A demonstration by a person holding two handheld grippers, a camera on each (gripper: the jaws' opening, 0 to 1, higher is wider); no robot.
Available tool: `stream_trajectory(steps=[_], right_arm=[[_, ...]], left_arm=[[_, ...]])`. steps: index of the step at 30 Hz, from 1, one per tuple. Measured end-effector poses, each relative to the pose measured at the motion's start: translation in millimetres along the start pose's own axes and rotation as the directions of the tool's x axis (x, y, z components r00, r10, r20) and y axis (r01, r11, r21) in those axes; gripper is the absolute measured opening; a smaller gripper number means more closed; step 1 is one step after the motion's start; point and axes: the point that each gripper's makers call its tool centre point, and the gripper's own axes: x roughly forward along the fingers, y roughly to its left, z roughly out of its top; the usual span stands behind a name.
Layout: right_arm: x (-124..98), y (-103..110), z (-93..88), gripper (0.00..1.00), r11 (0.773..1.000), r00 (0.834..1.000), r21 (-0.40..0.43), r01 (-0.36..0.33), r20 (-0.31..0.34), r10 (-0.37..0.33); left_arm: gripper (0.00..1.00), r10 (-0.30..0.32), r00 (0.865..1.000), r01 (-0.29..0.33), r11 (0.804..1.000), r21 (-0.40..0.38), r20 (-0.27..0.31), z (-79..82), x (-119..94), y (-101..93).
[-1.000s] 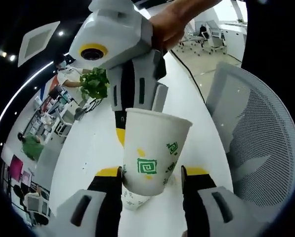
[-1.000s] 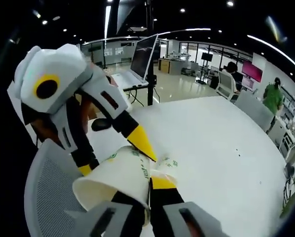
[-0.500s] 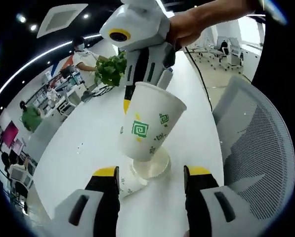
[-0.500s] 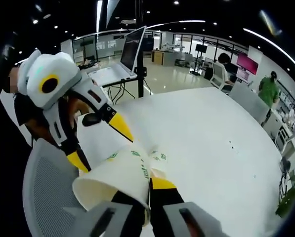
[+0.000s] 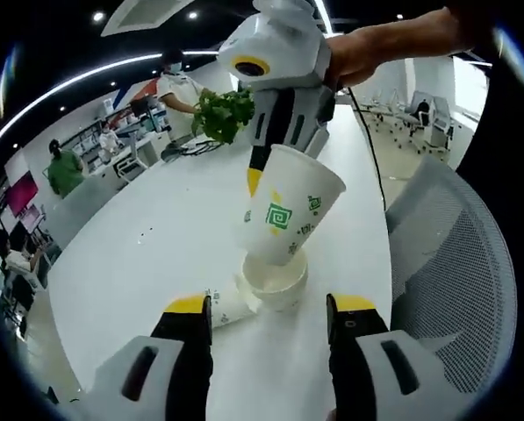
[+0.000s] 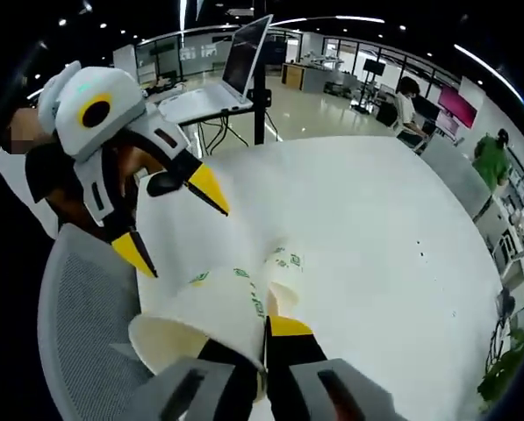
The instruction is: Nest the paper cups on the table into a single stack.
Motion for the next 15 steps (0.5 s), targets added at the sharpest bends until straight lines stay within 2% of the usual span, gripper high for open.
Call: stream_trajectory(steps=[6, 10, 15], right_arm=[[9, -5, -5.0, 0.00, 1.000, 0.999, -0.025, -0.004, -0.053, 0.003], [7, 0, -5.6, 0.00, 1.000, 0.997, -0.019, -0.013, -0.082, 0.011], [13, -2, -6.7, 0.00, 0.998, 0.990, -0.066, -0.024, -0.142, 0.014]], left_arm=[[0.50, 0.006, 1.000, -0.006, 1.000, -0.019, -0.001, -6.7, -3, 0.9], [0.50, 0.007, 1.000, -0.007, 1.000, -0.027, 0.000, -10.2, -5, 0.8], [0.49, 0.009, 1.000, -0.009, 0.999, -0.036, 0.001, -13.9, -5, 1.1]])
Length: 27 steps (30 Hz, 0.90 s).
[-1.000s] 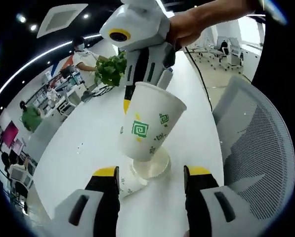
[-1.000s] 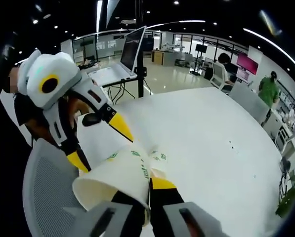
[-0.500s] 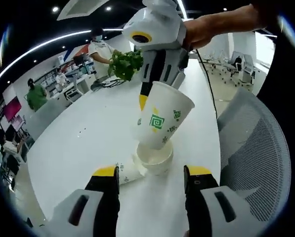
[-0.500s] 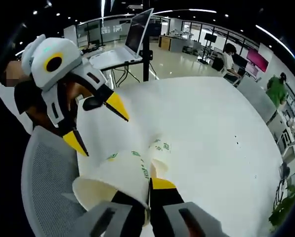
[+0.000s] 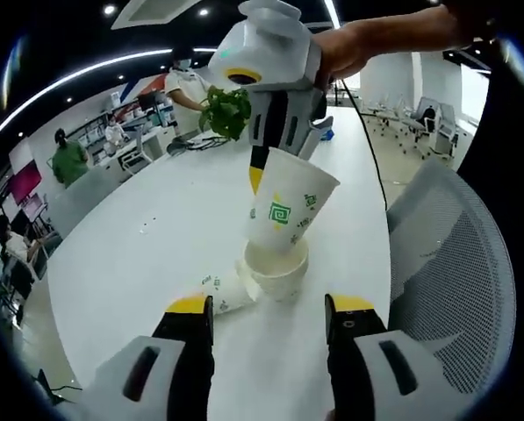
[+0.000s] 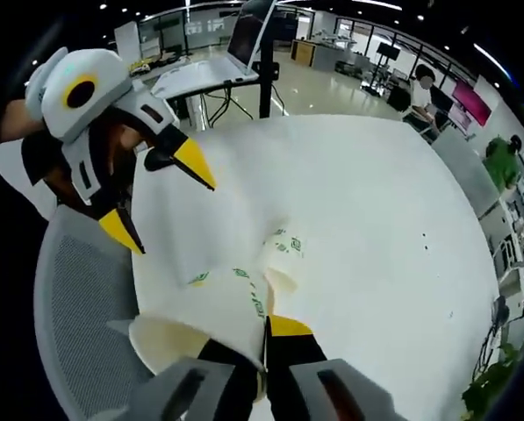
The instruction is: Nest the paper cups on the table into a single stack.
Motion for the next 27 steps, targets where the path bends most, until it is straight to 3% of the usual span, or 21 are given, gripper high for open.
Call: stream_trajectory(steps=[4, 7, 18, 27], right_arm=[[3, -3, -3.7, 0.00, 0.999, 0.999, -0.037, -0.003, -0.040, 0.001], [3, 7, -1.8, 0.00, 0.998, 0.998, -0.065, -0.012, -0.061, 0.008], [19, 0, -6.9, 0.00, 0.985, 0.987, -0.171, -0.031, -0.163, 0.003], [29, 4, -0.3, 0.00, 0.971, 0.977, -0.229, -0.065, -0.213, 0.015]], left_arm=[[0.49, 0.001, 1.000, -0.001, 1.000, -0.006, 0.004, -1.0, -2, -0.6], [0.49, 0.008, 1.000, -0.008, 1.000, -0.004, 0.009, -1.9, -2, 1.1], [0.48, 0.024, 0.999, -0.023, 0.999, -0.025, 0.022, -2.5, -9, 3.7], [0.48, 0.035, 0.999, -0.034, 0.998, -0.045, 0.026, -10.0, -10, 7.8]])
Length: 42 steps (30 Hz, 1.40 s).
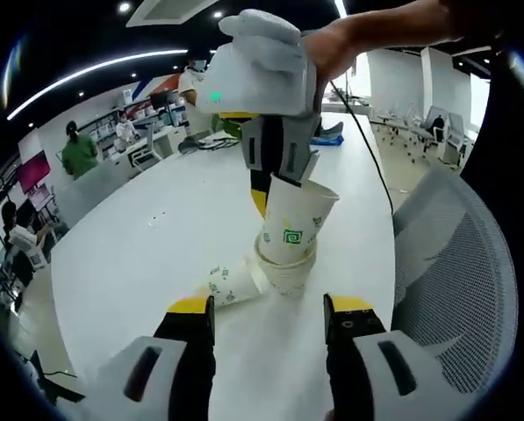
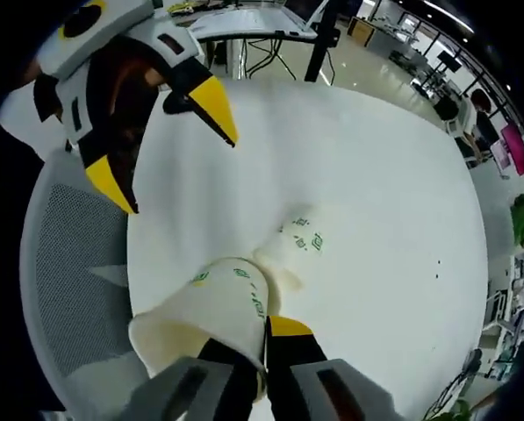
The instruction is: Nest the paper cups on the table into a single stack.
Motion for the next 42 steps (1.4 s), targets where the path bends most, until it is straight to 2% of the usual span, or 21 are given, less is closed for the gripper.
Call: stream_trajectory(steps=[6, 9, 16, 18, 22, 25, 27, 29, 31, 34, 36, 38, 42], right_arm=[[8, -4, -1.3, 0.00, 1.000, 1.000, -0.020, -0.009, -0.021, 0.008], [7, -4, 4.5, 0.00, 0.999, 1.000, -0.034, -0.015, -0.025, 0.015], [9, -6, 0.6, 0.00, 0.999, 0.999, -0.039, -0.017, -0.027, 0.016], [10, -6, 0.0, 0.00, 0.999, 0.999, -0.042, -0.018, -0.030, 0.017], [10, -6, -0.4, 0.00, 0.999, 0.999, -0.040, -0.020, -0.029, 0.019], [11, -6, -1.1, 0.01, 0.999, 0.999, -0.027, -0.033, -0.032, 0.032], [3, 1, -2.8, 0.02, 0.999, 0.999, -0.027, -0.034, -0.034, 0.033], [7, -5, -3.5, 0.03, 0.999, 0.999, -0.029, -0.031, -0.036, 0.030], [0, 1, -3.5, 0.03, 0.999, 0.999, -0.024, -0.026, -0.032, 0.026], [7, -10, -0.7, 0.04, 1.000, 1.000, -0.014, -0.025, -0.018, 0.025], [0, -7, 2.3, 0.06, 1.000, 1.000, 0.003, -0.027, -0.001, 0.027], [0, -6, 2.4, 0.06, 1.000, 1.000, 0.006, -0.024, 0.000, 0.024], [-4, -2, -1.0, 0.09, 1.000, 1.000, 0.003, -0.015, -0.008, 0.015]], left_arm=[[0.48, 0.004, 1.000, -0.004, 1.000, -0.012, 0.001, -3.9, -1, 2.2], [0.48, 0.001, 1.000, -0.001, 1.000, -0.013, -0.002, -4.5, -1, 0.5], [0.48, -0.006, 1.000, 0.006, 1.000, -0.019, -0.004, -9.2, 3, 1.4], [0.48, -0.007, 1.000, 0.007, 1.000, -0.019, -0.005, -4.4, 1, -2.6], [0.48, -0.010, 1.000, 0.010, 1.000, -0.019, -0.004, -8.7, 5, 1.8], [0.48, -0.012, 1.000, 0.012, 1.000, -0.018, -0.004, -5.8, 5, 0.0], [0.48, -0.016, 1.000, 0.016, 1.000, -0.015, -0.005, -5.6, 6, -0.6], [0.48, -0.019, 1.000, 0.019, 1.000, -0.014, -0.005, -5.7, 7, -1.0], [0.48, -0.021, 1.000, 0.020, 1.000, -0.014, -0.005, -6.3, 8, -0.9], [0.48, -0.022, 1.000, 0.022, 1.000, -0.012, -0.006, -10.6, 10, 1.9], [0.48, -0.023, 1.000, 0.022, 1.000, -0.012, -0.006, -11.6, 11, 2.6], [0.48, -0.023, 1.000, 0.023, 1.000, -0.010, -0.007, -5.5, 8, -2.3], [0.48, -0.022, 1.000, 0.022, 1.000, -0.007, -0.008, -8.9, 10, 0.9]])
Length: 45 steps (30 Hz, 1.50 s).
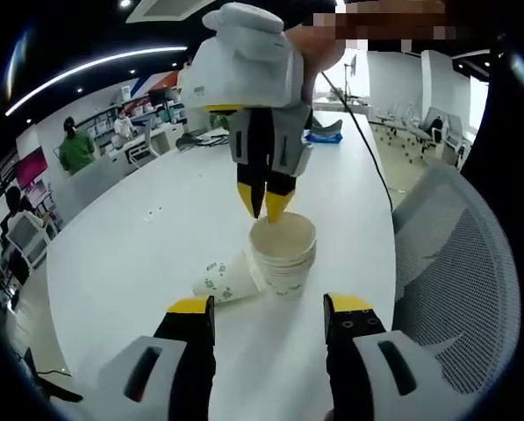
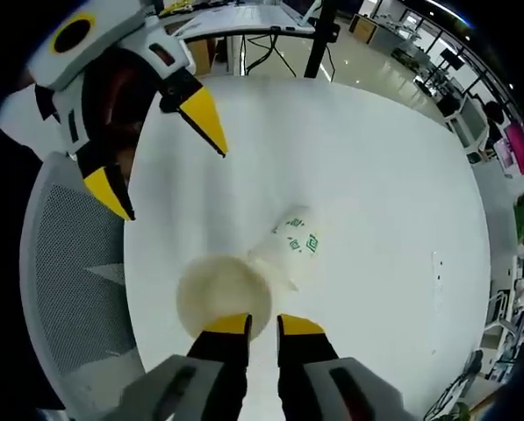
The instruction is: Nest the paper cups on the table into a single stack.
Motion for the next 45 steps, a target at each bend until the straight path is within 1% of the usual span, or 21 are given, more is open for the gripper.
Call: stream_trajectory(steps=[1, 3, 5, 7, 13, 17, 19, 23, 24, 26, 29, 31, 33, 34, 35, 37, 39, 40, 41, 42, 45], right_arm=[[2, -4, -0.7, 0.11, 1.000, 1.000, 0.001, 0.001, -0.001, -0.001], [2, -5, -1.6, 0.17, 1.000, 1.000, 0.002, 0.006, 0.001, -0.006], [-2, -6, -1.6, 0.17, 1.000, 1.000, 0.018, 0.012, 0.011, -0.012], [1, -13, -0.3, 0.18, 0.999, 1.000, 0.031, 0.015, 0.022, -0.016], [-11, -11, -0.2, 0.30, 0.997, 0.998, 0.070, 0.029, 0.054, -0.033], [-13, -24, -1.8, 0.34, 0.994, 0.995, 0.099, 0.053, 0.078, -0.061], [-17, -23, -3.5, 0.35, 0.992, 0.993, 0.114, 0.063, 0.088, -0.073], [-29, -13, -6.3, 0.45, 0.984, 0.989, 0.169, 0.060, 0.121, -0.081], [-29, -15, -5.8, 0.47, 0.980, 0.986, 0.193, 0.058, 0.142, -0.086], [-30, -18, -7.5, 0.48, 0.967, 0.980, 0.243, 0.070, 0.164, -0.112], [-33, -17, -14.4, 0.52, 0.957, 0.976, 0.278, 0.080, 0.172, -0.131], [-32, -18, -16.3, 0.55, 0.953, 0.974, 0.295, 0.067, 0.189, -0.127], [-38, -9, -15.4, 0.57, 0.945, 0.965, 0.324, 0.048, 0.230, -0.128], [-37, -11, -13.6, 0.59, 0.942, 0.958, 0.334, 0.039, 0.254, -0.129], [-38, -10, -12.6, 0.60, 0.935, 0.951, 0.355, 0.024, 0.279, -0.130], [-40, -3, -13.4, 0.64, 0.928, 0.949, 0.371, 0.008, 0.291, -0.124], [-44, 3, -16.9, 0.66, 0.928, 0.945, 0.373, 0.011, 0.298, -0.132], [-42, 3, -18.3, 0.67, 0.928, 0.943, 0.373, 0.013, 0.303, -0.135], [-42, 4, -20.0, 0.68, 0.928, 0.943, 0.373, 0.014, 0.305, -0.137], [-46, 6, -20.4, 0.69, 0.927, 0.941, 0.374, 0.014, 0.308, -0.138], [-50, 13, -24.0, 0.69, 0.923, 0.937, 0.384, 0.008, 0.320, -0.141]], left_arm=[[0.48, 0.001, 1.000, -0.001, 1.000, 0.002, 0.000, 1.0, -1, -0.5], [0.48, 0.004, 1.000, -0.004, 1.000, 0.001, 0.003, 3.4, -3, -0.5], [0.48, 0.003, 1.000, -0.003, 1.000, 0.003, 0.003, 3.2, -3, -0.3], [0.48, 0.001, 1.000, -0.001, 1.000, 0.008, -0.002, 3.2, -3, -0.7], [0.49, -0.002, 1.000, 0.003, 1.000, 0.021, -0.008, 5.4, -3, 2.1], [0.48, 0.000, 1.000, 0.000, 1.000, 0.027, -0.013, 8.4, -2, 7.6], [0.48, 0.001, 1.000, 0.000, 0.999, 0.037, -0.018, 8.5, -2, 10.8], [0.49, -0.006, 0.999, 0.009, 0.998, 0.068, -0.038, 5.3, 2, 16.3], [0.50, -0.014, 0.999, 0.017, 0.997, 0.072, -0.044, 4.0, 4, 17.7], [0.52, -0.030, 0.998, 0.035, 0.996, 0.076, -0.062, 1.1, 7, 18.6], [0.53, -0.036, 0.996, 0.044, 0.994, 0.097, -0.079, 0.7, 10, 19.3], [0.53, -0.043, 0.996, 0.051, 0.994, 0.100, -0.084, 1.6, 12, 20.2], [0.54, -0.052, 0.994, 0.062, 0.992, 0.112, -0.096, -1.5, 17, 23.5], [0.54, -0.055, 0.993, 0.066, 0.991, 0.114, -0.104, -3.3, 19, 25.0], [0.56, -0.058, 0.991, 0.072, 0.991, 0.115, -0.119, -7.1, 23, 27.8], [0.58, -0.065, 0.989, 0.082, 0.989, 0.122, -0.135, -8.6, 25, 27.8], [0.60, -0.067, 0.988, 0.085, 0.988, 0.127, -0.142, -6.3, 27, 27.8], [0.60, -0.070, 0.987, 0.089, 0.988, 0.127, -0.144, -6.2, 29, 29.6], [0.61, -0.071, 0.987, 0.090, 0.988, 0.128, -0.145, -8.0, 32, 32.5], [0.61, -0.072, 0.987, 0.092, 0.987, 0.129, -0.146, -8.5, 33, 33.3], [0.61, -0.082, 0.984, 0.108, 0.982, 0.156, -0.160, -9.0, 41, 36.3]])
